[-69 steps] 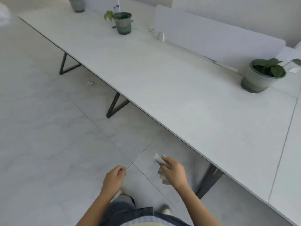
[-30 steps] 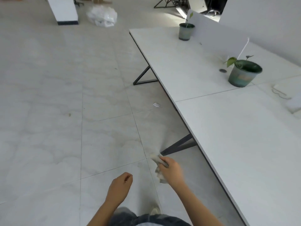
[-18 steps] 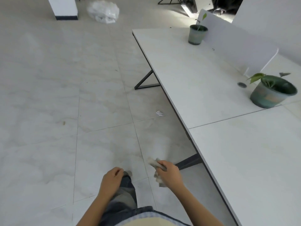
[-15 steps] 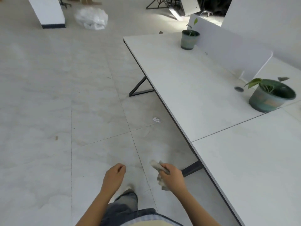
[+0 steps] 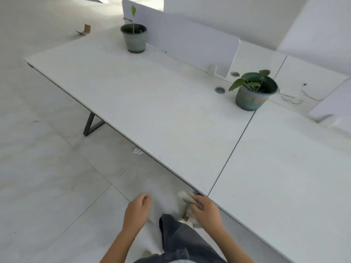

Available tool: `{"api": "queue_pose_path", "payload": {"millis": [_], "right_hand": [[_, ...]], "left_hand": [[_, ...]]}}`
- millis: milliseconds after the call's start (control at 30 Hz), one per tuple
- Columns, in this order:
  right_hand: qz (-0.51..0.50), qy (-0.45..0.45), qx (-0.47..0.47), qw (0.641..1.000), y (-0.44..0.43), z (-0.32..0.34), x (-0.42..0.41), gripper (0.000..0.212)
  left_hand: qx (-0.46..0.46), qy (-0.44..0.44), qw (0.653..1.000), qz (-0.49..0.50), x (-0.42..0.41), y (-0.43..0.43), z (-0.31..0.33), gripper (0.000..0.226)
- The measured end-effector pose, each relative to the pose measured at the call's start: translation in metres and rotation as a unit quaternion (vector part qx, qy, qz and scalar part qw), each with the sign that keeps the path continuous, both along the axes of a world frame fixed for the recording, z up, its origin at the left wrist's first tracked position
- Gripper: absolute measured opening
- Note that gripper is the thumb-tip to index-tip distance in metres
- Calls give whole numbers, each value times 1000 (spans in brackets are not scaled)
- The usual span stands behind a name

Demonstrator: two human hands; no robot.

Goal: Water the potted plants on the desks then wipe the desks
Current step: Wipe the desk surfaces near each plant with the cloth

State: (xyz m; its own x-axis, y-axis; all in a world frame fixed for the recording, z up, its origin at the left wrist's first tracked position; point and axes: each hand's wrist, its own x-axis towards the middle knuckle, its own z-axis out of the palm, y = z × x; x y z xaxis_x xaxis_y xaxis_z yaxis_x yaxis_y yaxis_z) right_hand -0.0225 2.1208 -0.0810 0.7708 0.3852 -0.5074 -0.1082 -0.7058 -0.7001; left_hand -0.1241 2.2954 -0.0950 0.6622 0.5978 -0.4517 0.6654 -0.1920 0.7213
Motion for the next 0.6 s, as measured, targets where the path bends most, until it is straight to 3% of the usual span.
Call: {"api": "queue_pose_path", "payload": {"millis": [200,267,333,500,600], "right_hand": [[-121,47,163,978,29,33,90,17],[-167,62,212,961,31,49,122,17],[-216,51,228,948,26,58,158,20],[-310,-57,154,937,-19,55,259,15],[-323,-169,39,930,-57,45,323,29]], "left_hand": [[136,-94,983,-83,118,22,40,32],[195,-99,969,-114,163,26,44,38],[252,-75,952,-159,210,30,39,58],[331,45,909,-248,305,42,12,56],[350,109,889,-275,327,46,-5,57]]}}
